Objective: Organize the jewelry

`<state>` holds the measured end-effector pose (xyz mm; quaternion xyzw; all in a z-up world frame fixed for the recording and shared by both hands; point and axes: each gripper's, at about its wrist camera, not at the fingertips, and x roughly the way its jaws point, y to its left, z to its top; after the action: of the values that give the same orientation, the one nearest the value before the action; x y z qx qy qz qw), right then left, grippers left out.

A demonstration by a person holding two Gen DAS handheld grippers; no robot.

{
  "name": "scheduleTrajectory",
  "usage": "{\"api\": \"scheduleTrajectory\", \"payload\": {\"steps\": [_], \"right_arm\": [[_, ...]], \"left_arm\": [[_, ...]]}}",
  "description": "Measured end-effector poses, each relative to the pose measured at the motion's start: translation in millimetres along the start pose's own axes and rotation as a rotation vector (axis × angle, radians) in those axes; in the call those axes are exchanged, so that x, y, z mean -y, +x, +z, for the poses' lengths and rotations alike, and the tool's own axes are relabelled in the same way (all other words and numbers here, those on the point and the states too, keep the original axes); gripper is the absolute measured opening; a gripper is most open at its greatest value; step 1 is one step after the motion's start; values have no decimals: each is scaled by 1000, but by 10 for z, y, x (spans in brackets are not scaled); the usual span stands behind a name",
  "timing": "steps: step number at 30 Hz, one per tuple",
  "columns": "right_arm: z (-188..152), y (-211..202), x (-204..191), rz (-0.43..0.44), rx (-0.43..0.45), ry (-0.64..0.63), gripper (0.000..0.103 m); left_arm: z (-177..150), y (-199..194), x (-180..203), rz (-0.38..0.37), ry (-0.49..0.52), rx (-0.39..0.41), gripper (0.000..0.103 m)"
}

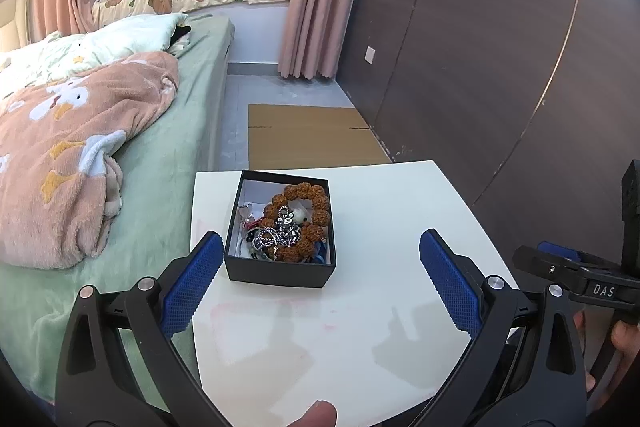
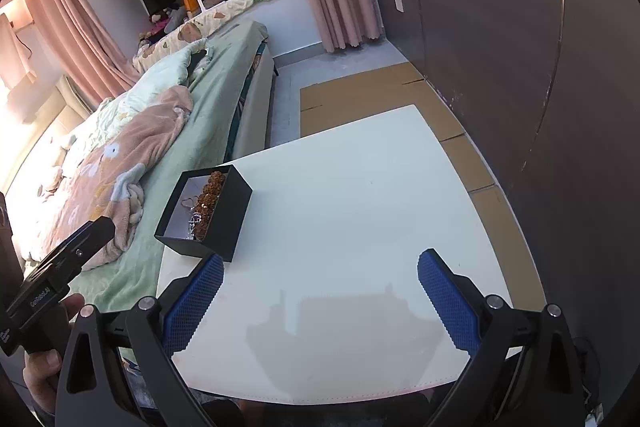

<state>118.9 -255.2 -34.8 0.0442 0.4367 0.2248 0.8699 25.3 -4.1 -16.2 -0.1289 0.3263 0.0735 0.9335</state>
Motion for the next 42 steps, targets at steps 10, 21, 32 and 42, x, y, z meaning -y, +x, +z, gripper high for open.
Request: {"api": "scheduleTrajectory", "payload": {"steps": [10, 21, 32, 42], "right_arm": [[4, -25, 29, -12, 8, 1, 95], [9, -23, 61, -9, 8, 2, 95], [26, -6, 78, -19, 6, -8, 95], [29, -5, 70, -23, 5, -13, 95]], "left_arm": [[-12, -11, 54, -2, 16, 2, 98], [-9, -14, 57, -1, 15, 4, 98], [-16, -18, 97, -13, 22, -2, 98], [-22, -85, 152, 10, 32, 15, 98]]}}
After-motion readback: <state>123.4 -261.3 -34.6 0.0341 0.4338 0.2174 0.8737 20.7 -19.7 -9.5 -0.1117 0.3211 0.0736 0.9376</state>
